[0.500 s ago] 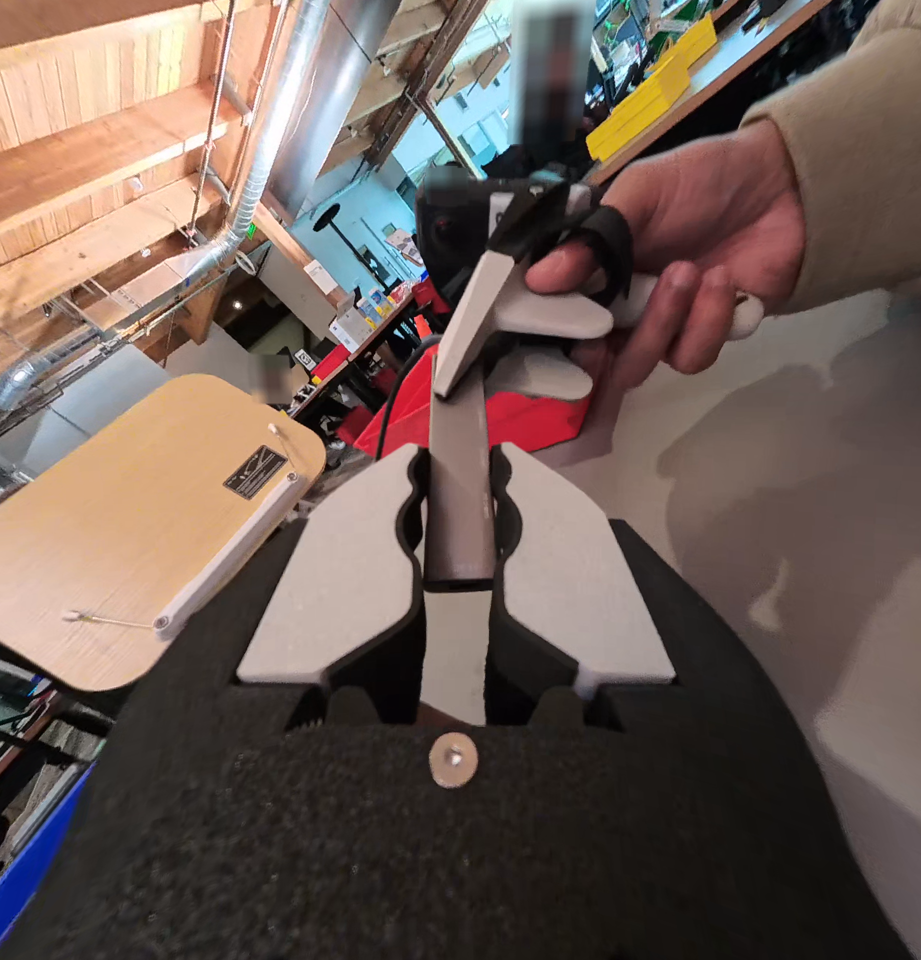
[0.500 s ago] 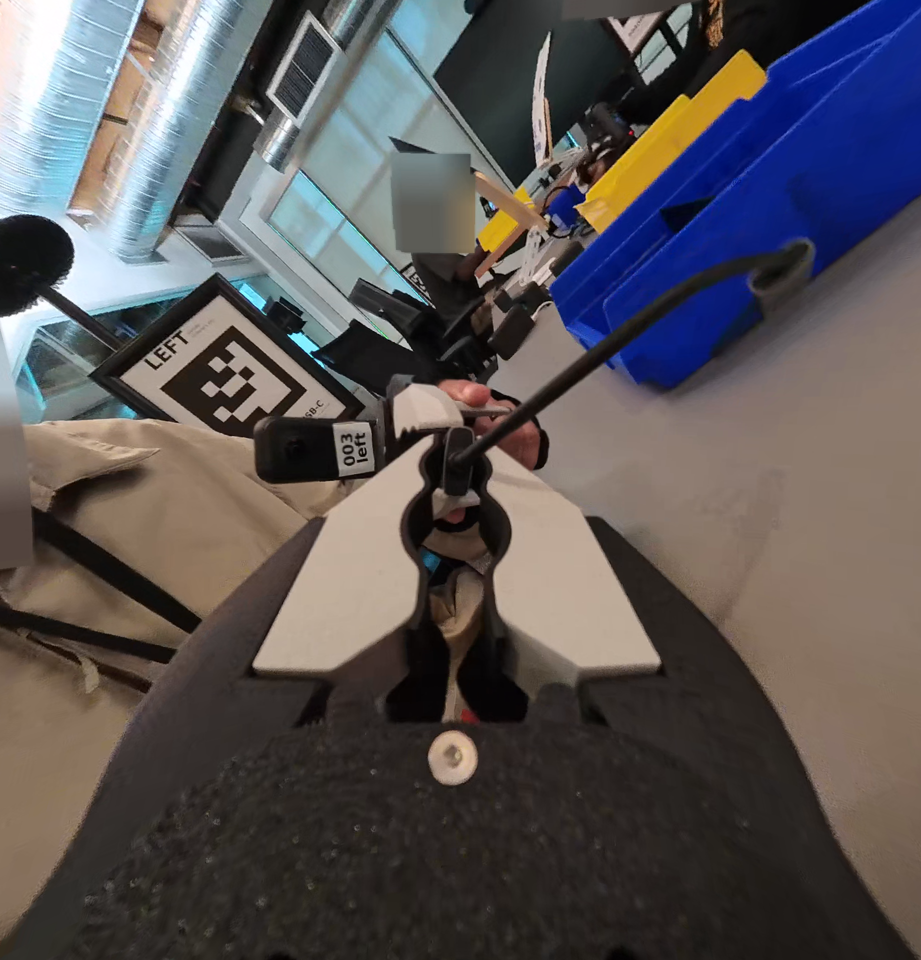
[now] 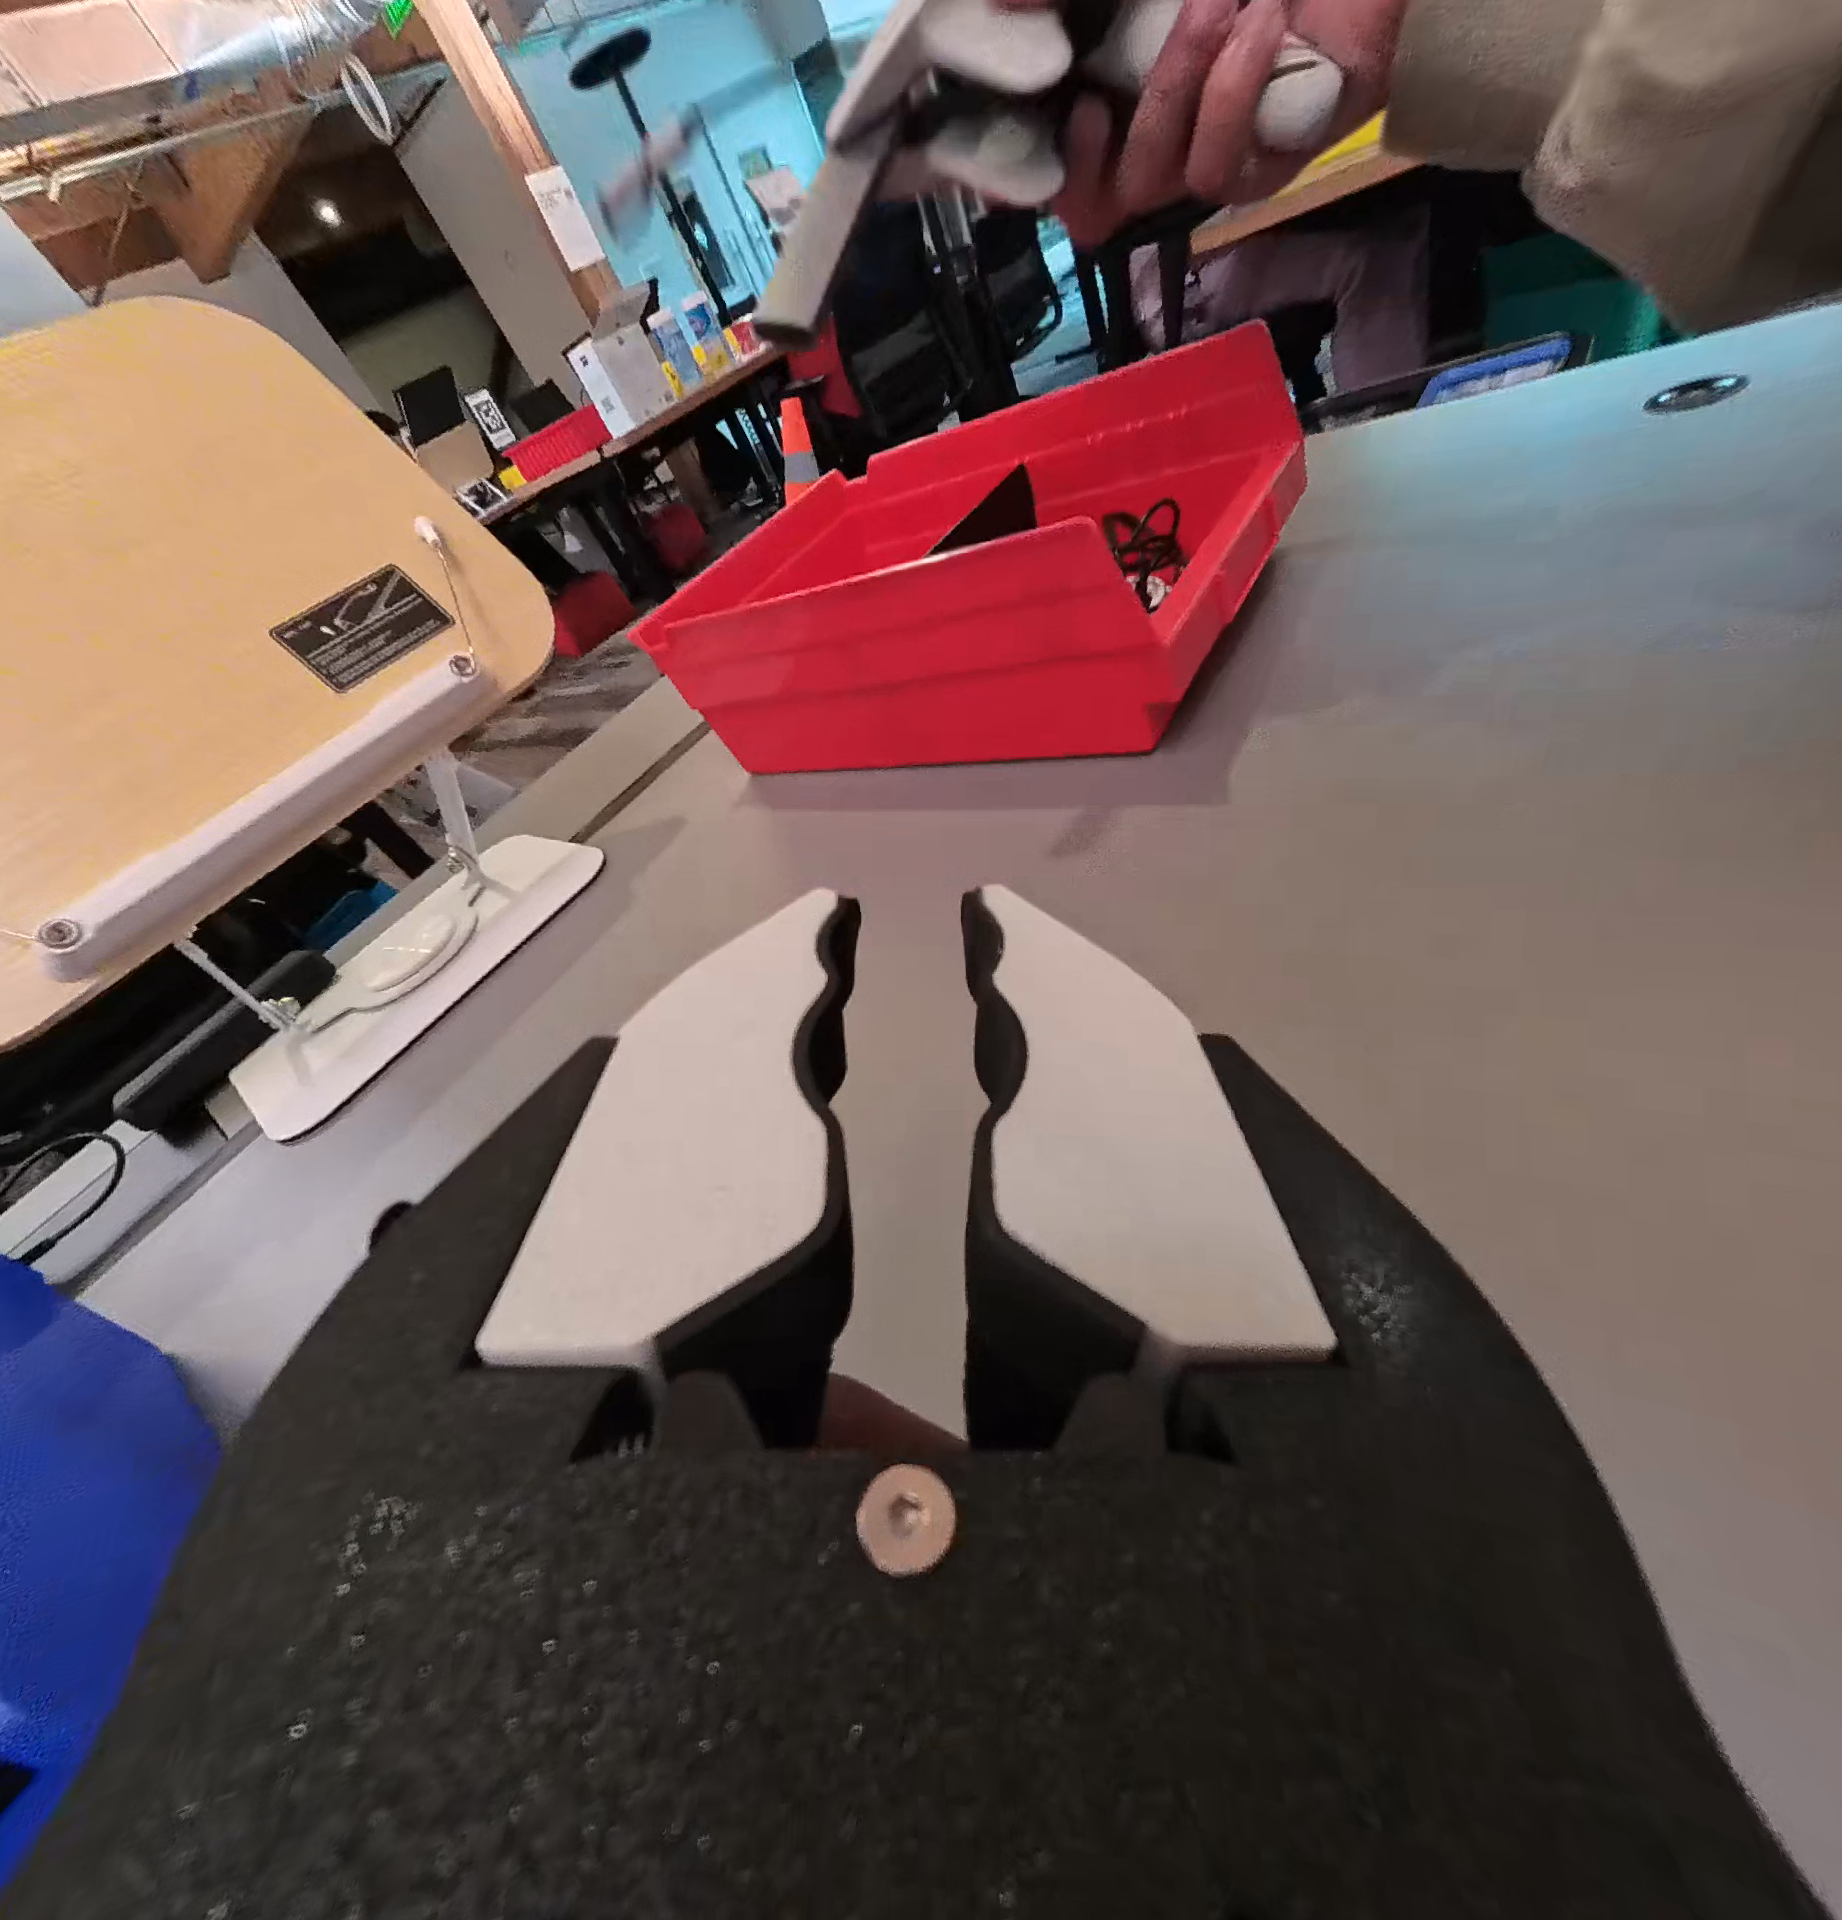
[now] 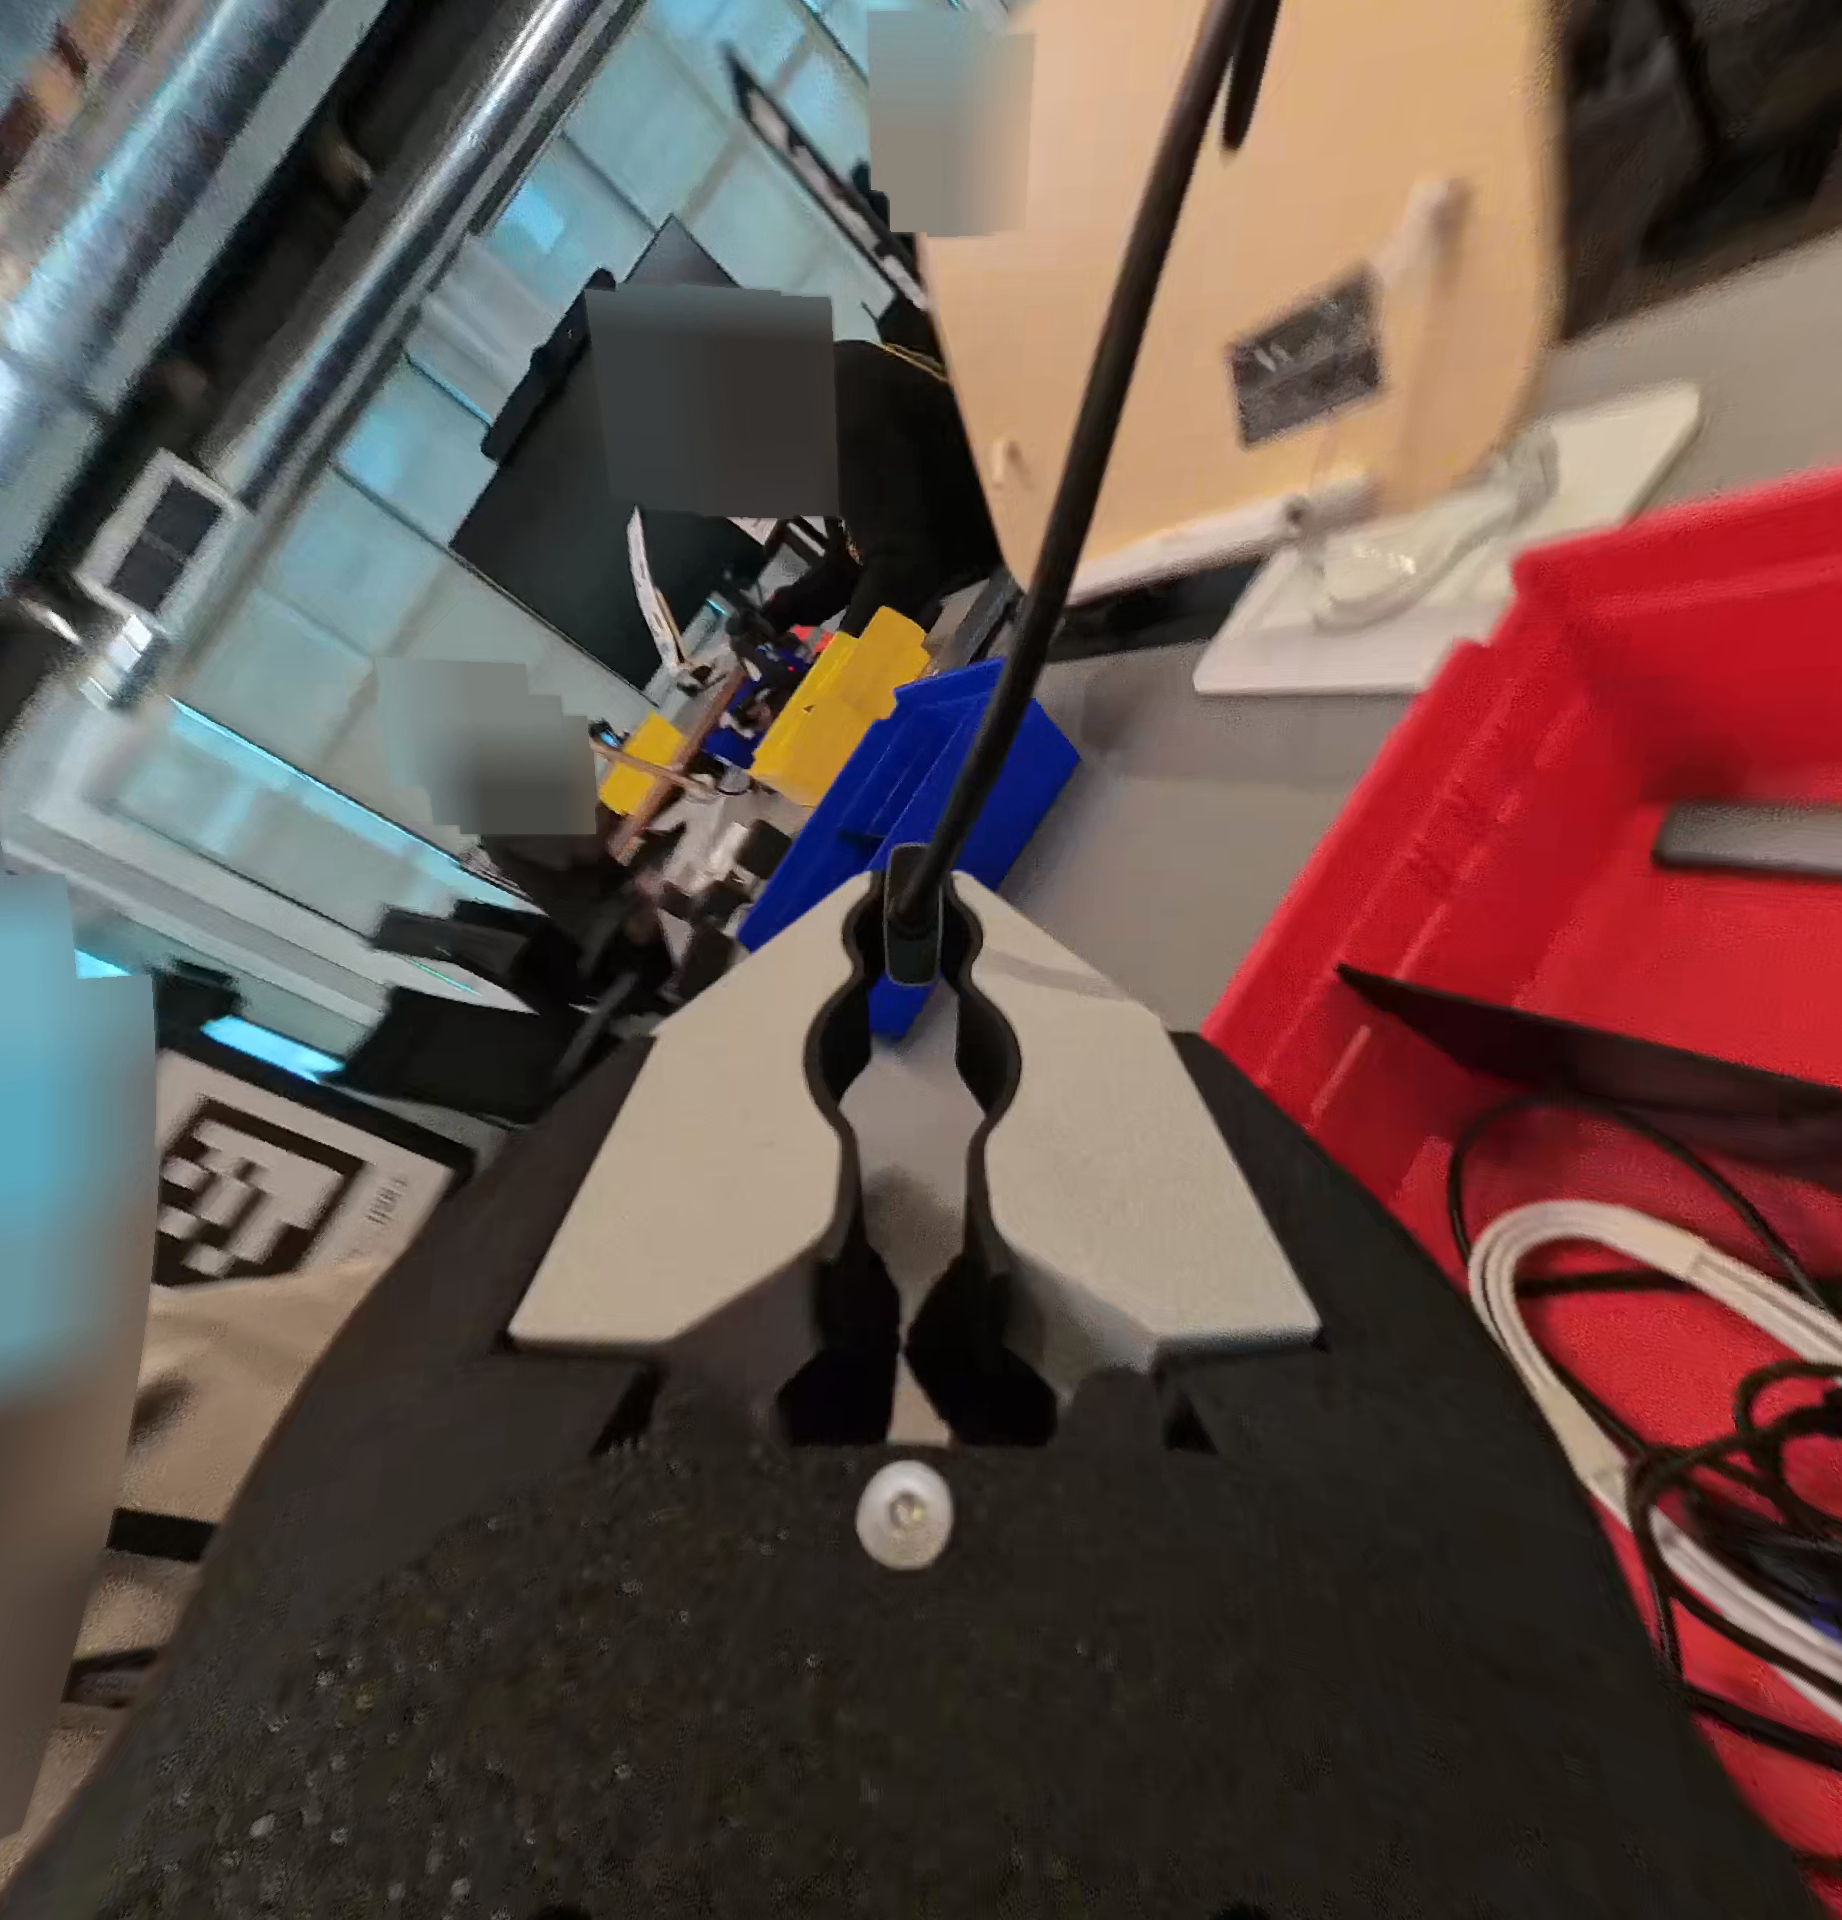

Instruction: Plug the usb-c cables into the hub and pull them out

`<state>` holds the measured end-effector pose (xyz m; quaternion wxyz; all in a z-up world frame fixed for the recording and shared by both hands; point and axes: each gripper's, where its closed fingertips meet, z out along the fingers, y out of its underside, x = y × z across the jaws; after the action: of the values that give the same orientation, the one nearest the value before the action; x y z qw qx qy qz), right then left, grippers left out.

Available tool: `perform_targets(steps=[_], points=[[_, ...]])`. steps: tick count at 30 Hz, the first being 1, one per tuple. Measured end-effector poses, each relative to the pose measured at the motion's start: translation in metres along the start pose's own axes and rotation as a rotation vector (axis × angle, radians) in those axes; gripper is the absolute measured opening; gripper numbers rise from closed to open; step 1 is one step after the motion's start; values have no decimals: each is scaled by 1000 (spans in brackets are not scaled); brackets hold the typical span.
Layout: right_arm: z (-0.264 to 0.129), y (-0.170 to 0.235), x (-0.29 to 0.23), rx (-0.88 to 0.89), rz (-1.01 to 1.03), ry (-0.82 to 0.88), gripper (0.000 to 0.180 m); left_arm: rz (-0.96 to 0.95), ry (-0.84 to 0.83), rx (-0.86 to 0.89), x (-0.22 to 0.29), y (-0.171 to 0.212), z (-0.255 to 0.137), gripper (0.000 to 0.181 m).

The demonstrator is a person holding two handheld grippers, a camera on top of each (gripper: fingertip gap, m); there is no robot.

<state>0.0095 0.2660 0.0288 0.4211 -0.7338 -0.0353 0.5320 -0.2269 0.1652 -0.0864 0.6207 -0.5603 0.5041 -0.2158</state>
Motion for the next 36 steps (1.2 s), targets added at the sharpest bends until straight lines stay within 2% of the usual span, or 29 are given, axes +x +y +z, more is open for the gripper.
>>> perform_targets(steps=[3, 6, 10, 15, 18, 21, 24, 29, 30, 32, 36], points=[[5, -3, 65, -42, 198, 69, 8, 20, 5, -20, 4, 4, 3, 19], [16, 12, 114, -114, 345, 157, 9, 46, 5, -26, 7, 3, 3, 19], [24, 8, 152, -101, 383, 264, 10, 83, 3, -33, 10, 4, 3, 17], [30, -9, 164, -101, 292, 367, 9, 96, -1, -35, 11, 4, 2, 17], [47, -21, 145, -86, 224, 240, 9, 100, 1, -28, 11, 2, 1, 16], [47, -17, 150, -125, 193, 249, 8, 105, 1, -32, 12, 1, 0, 16], [31, -4, 187, -162, 231, 451, 8, 117, 1, -33, 13, 1, 0, 16], [1, 1, 217, -266, 59, 777, 12, 126, 9, -44, 15, 4, 2, 16], [-1, 2, 219, -298, 19, 825, 18, 128, 10, -50, 16, 5, 3, 16], [-6, 3, 220, -372, -49, 910, 43, 136, 1, -73, 15, 9, 4, 16], [-20, -14, 205, -373, -223, 1039, 58, 82, -72, -144, -3, 20, -1, 17]])
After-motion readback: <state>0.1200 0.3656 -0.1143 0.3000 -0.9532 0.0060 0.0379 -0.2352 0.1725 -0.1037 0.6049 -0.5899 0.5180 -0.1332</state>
